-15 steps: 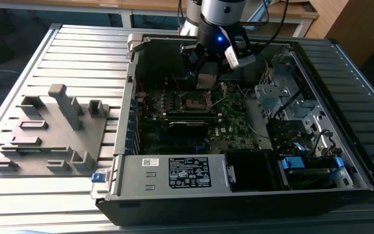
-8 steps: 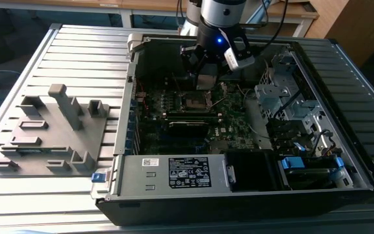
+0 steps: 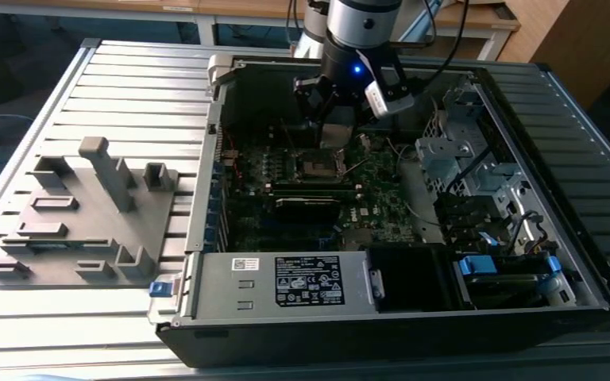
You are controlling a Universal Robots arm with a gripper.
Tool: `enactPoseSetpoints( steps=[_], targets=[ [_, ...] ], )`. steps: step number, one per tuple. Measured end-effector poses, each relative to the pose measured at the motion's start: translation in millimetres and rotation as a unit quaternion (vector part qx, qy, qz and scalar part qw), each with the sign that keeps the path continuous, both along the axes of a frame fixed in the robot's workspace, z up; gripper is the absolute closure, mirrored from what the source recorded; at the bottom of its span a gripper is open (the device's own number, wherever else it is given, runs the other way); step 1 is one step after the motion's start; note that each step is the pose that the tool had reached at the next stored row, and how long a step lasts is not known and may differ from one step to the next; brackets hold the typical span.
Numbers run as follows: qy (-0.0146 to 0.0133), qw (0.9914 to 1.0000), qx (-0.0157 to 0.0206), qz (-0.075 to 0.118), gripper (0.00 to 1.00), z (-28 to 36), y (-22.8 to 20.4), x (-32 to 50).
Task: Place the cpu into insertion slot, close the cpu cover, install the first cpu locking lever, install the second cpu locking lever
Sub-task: 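Place the cpu into insertion slot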
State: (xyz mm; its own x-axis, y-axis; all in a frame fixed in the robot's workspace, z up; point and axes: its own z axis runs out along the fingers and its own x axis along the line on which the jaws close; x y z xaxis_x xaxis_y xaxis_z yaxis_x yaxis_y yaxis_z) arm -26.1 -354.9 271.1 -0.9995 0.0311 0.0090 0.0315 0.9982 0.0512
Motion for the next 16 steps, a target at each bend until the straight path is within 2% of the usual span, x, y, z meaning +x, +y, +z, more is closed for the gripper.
enactPoseSetpoints(
  steps=[10, 16],
  targets=[
    [-0.0001, 1.00000, 0.0002, 0.000, 0.46, -2.5, 0.0, 0.0],
    [-0.0001, 1.00000, 0.0001, 0.000, 0.46, -6.3, 0.0, 0.0]
  ],
)
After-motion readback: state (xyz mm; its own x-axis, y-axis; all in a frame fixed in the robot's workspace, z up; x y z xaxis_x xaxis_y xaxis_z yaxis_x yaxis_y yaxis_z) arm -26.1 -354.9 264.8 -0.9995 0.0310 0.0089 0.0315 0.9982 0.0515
